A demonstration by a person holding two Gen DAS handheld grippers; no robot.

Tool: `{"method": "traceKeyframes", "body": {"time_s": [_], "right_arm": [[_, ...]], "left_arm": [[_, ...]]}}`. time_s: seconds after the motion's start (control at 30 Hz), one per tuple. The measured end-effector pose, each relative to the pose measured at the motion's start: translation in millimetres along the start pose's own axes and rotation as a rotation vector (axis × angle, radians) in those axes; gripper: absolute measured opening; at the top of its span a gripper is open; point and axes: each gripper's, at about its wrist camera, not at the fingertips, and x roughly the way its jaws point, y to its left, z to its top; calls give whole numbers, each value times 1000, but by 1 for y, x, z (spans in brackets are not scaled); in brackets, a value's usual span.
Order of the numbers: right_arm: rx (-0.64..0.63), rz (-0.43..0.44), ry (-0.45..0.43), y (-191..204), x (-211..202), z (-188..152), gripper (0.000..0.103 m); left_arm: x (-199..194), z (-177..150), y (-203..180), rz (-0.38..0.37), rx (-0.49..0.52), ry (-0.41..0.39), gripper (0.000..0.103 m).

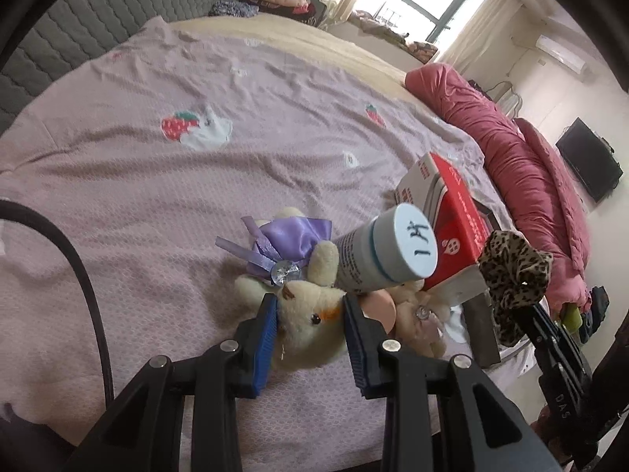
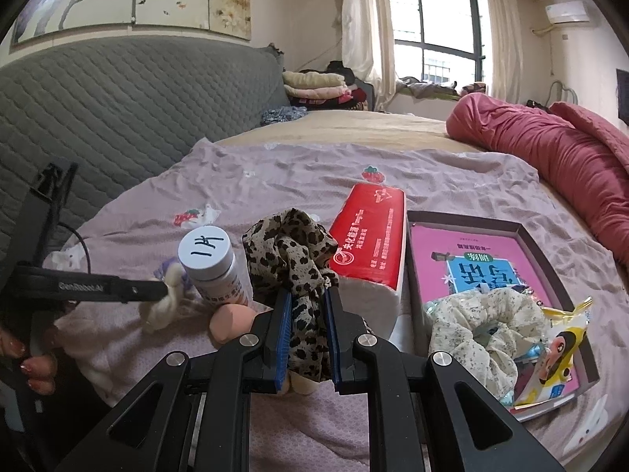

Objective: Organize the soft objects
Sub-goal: 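Carry the leopard plush with the right tool while the left tool carries the bear toward the tray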

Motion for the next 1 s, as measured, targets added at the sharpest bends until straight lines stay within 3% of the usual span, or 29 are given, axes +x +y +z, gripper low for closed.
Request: {"method": "traceKeyframes", "body": {"time_s": [0.33, 0.6, 1.0], "right_arm": [[14, 6, 5, -3, -2, 0, 16], [40, 5, -41, -9, -13, 4, 16], [145, -56, -143, -46, -44, 10, 16]], "left_arm": [[-16, 2, 2, 23, -4, -35, 33], [-36, 6, -11, 22, 12, -77, 33], [-54, 10, -73, -13, 107, -114, 33]]}}
